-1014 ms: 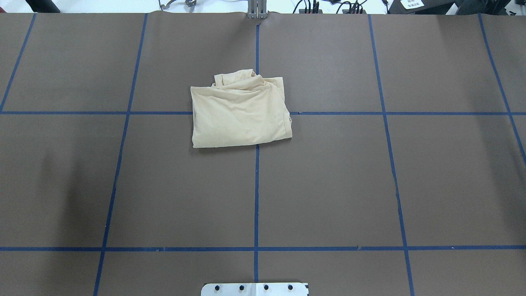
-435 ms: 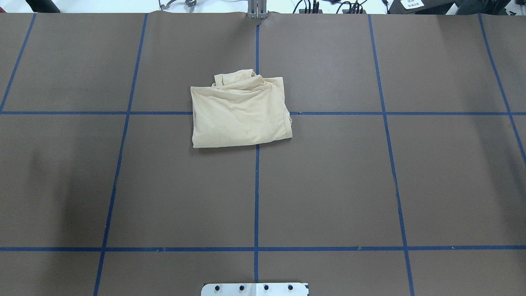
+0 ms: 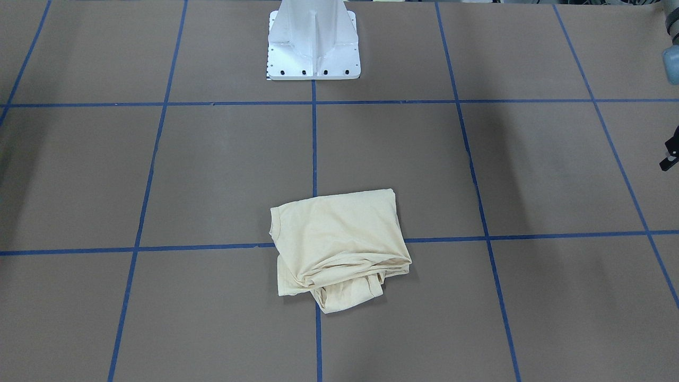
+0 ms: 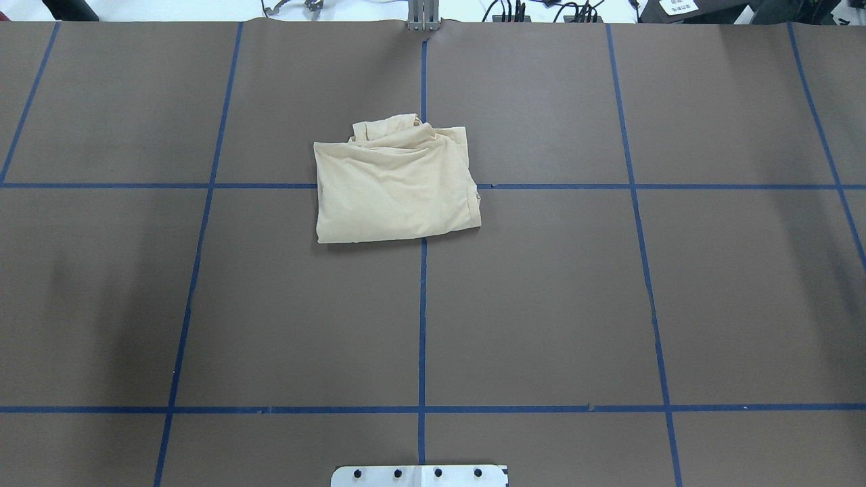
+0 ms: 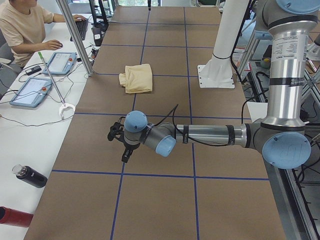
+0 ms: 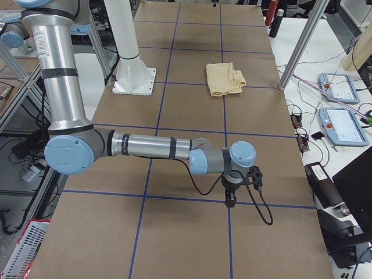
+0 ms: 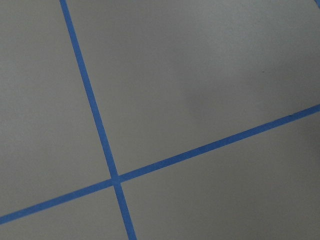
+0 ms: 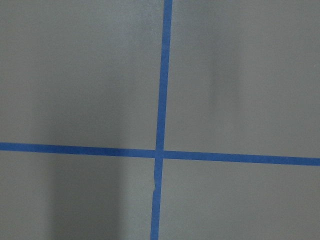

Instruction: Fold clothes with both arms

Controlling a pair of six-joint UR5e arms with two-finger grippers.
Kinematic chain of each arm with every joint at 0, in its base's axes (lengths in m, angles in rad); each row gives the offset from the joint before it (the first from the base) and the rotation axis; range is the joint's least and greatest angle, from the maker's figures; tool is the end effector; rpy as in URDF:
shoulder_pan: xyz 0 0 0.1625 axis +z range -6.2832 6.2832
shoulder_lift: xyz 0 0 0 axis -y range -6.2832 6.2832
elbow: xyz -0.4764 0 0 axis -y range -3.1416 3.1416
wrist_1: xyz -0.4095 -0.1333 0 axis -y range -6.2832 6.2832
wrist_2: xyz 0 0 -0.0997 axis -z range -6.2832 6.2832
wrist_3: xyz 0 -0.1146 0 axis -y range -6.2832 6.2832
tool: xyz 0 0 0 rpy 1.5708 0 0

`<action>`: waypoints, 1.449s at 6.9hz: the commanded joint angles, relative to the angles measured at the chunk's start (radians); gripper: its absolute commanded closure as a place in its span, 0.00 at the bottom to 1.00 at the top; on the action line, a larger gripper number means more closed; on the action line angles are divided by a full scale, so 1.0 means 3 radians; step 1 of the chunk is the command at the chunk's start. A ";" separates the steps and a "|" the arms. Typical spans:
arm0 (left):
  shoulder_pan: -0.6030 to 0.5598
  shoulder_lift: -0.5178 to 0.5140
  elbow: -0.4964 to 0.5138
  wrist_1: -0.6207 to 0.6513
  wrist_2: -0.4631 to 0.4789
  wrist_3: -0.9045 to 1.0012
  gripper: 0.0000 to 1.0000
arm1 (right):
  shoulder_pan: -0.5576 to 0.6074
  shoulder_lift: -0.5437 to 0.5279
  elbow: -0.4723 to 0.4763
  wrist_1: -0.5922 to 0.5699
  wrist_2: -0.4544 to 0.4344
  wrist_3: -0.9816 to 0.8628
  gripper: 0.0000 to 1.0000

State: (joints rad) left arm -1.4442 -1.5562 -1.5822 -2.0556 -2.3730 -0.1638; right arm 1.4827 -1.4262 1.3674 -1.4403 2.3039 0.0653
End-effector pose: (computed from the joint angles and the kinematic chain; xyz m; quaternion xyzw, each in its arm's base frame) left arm 0.0161 -0.5300 0.6646 0.1624 0.4069 0.0765 0.8956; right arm 0.0051 -0.5857 0.7358 0.0059 -0.3597 -0.0235 0.9328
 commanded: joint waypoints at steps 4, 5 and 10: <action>-0.0161 -0.0018 -0.0264 0.0455 -0.0036 0.0096 0.00 | -0.0019 0.0117 0.0604 -0.0786 0.0011 0.0043 0.00; -0.0171 -0.0028 -0.0279 0.0450 -0.0036 0.0086 0.00 | 0.0012 0.0056 0.0783 -0.0914 0.0036 0.0043 0.00; -0.0161 -0.0007 -0.0182 0.0379 0.0046 0.0066 0.00 | -0.0008 -0.0252 0.1047 -0.0865 0.0000 0.0038 0.00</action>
State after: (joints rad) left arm -1.4938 -1.5458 -1.6571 -1.9277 -2.3608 -0.1433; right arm 1.4833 -1.4835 1.6861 -1.7034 2.3073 0.0766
